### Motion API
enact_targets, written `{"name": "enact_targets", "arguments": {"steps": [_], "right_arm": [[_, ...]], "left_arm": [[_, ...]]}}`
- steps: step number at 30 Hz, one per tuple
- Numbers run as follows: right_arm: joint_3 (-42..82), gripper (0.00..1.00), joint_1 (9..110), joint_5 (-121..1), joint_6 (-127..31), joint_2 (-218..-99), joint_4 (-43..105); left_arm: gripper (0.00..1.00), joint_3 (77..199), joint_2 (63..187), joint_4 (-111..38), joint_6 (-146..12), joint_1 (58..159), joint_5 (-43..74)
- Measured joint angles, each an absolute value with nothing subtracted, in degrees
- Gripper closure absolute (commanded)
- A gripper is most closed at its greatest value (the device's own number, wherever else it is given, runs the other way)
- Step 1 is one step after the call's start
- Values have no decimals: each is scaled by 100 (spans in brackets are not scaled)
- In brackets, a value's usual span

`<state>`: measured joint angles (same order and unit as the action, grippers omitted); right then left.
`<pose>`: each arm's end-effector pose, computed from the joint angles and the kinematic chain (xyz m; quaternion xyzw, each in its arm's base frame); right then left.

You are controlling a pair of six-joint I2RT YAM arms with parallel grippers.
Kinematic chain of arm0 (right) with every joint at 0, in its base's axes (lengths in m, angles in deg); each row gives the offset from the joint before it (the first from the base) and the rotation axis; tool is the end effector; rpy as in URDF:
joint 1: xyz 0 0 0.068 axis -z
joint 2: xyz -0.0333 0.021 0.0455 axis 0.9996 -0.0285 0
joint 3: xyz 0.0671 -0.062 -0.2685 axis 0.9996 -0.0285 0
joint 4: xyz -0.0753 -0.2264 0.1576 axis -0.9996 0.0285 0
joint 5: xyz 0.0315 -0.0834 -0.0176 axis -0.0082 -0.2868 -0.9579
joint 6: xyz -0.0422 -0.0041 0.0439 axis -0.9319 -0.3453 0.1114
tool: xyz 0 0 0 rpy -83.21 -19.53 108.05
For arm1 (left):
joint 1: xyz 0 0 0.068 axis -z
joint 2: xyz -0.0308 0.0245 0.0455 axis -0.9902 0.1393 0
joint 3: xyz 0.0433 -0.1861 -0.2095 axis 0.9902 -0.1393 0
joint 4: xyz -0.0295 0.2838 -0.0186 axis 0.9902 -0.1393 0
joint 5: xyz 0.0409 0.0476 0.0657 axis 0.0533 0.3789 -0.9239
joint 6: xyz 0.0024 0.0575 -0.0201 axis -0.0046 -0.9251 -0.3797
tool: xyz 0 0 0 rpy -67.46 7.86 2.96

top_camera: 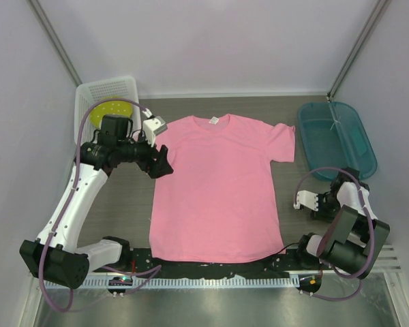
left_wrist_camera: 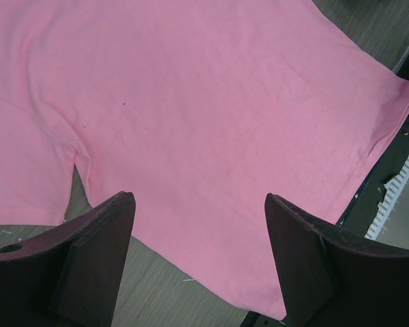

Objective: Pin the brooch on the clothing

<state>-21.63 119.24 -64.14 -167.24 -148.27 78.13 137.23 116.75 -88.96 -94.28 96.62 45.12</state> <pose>0.1673 -0.0972 0.1394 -0.6525 0.7559 -0.0355 0.0396 0.2400 -0.0917 0.3674 0.3472 0.8142 -0.2983 0.3572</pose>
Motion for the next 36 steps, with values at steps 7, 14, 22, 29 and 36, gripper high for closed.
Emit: {"name": "enact_targets", "arguments": {"steps": [7,14,22,29,36], "right_arm": [[-2163,57,11924,-6311,-16761,-14608,7940],[-1921,57,11924,-6154,-16818,-14449,8410],[-1202,57,11559,-5719,-16643,-14438,9161],[-745,57,10042,-5203,-15399,-14534,9461],[984,57,9159,-4088,-13802,-15386,10047]], "left_arm": [[19,13723,11679,-8898,-9430,9667,4507],[19,13723,11679,-8893,-9430,9689,4507],[19,13723,11679,-8880,-9417,9689,4512],[19,13716,11699,-8856,-9389,9689,4531],[18,13369,11537,-8773,-9406,9647,4798]]}}
